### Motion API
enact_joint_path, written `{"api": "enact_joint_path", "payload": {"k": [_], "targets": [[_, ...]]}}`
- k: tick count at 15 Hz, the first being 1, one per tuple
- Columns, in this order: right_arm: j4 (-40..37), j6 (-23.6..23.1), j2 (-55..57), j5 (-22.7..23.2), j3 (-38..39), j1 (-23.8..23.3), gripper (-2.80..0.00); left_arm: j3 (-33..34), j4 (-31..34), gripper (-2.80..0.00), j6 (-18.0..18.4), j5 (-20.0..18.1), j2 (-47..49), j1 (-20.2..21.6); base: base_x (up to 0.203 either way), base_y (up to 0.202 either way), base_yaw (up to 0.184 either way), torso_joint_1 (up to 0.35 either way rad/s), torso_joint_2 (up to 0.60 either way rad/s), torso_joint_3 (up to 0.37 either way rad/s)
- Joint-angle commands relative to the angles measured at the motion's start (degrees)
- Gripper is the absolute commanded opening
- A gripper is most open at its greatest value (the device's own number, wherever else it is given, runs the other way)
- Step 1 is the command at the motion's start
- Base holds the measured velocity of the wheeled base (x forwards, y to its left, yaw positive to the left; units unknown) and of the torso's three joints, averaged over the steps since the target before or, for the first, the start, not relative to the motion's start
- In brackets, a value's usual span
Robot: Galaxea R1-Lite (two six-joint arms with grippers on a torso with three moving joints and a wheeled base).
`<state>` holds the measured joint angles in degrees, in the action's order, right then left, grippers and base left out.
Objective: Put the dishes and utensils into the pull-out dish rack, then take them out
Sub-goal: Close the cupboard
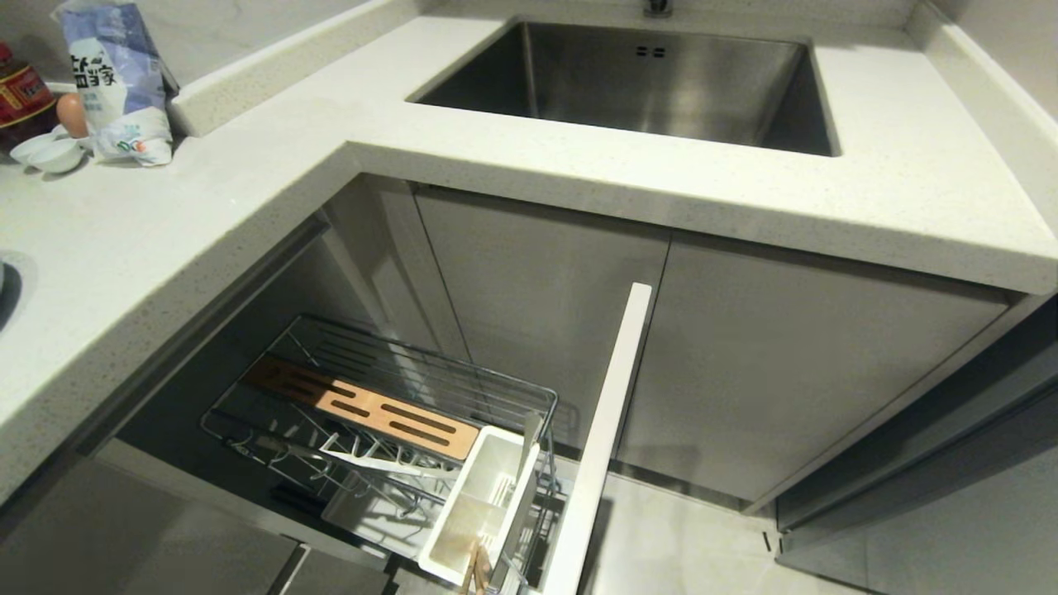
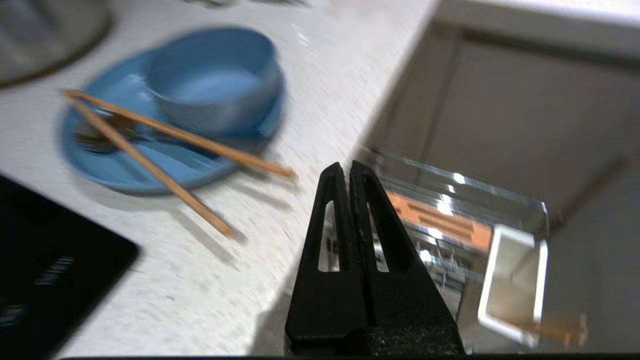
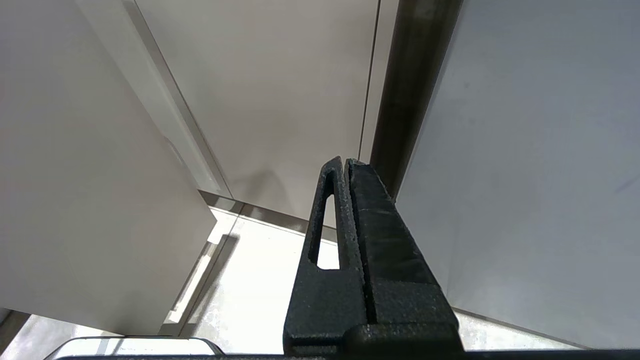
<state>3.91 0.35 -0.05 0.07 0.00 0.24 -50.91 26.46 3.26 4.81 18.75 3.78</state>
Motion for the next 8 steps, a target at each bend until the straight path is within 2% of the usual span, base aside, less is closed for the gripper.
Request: {"api": "enact_joint_path", "payload": {"k": [1, 4, 7, 8], "targets": [[0.0, 0.0, 0.0, 0.0, 1.3, 0.0, -2.8, 12.7, -6.7, -2.8, 2.3, -1.7, -9.3, -1.9, 0.0, 0.0, 0.0, 0.0, 0.0, 0.0], [0.0, 0.0, 0.0, 0.0, 1.3, 0.0, -2.8, 29.9, -17.6, -2.8, 4.4, -2.3, -16.1, -2.8, 0.0, 0.0, 0.0, 0.0, 0.0, 0.0], [0.0, 0.0, 0.0, 0.0, 1.3, 0.0, -2.8, 46.7, -32.4, -2.8, 6.4, -1.7, -18.0, -3.1, 0.0, 0.0, 0.0, 0.0, 0.0, 0.0], [0.0, 0.0, 0.0, 0.0, 1.3, 0.0, -2.8, 50.6, -34.5, -2.8, 6.1, -2.6, -18.3, -3.1, 0.0, 0.0, 0.0, 0.0, 0.0, 0.0]]}}
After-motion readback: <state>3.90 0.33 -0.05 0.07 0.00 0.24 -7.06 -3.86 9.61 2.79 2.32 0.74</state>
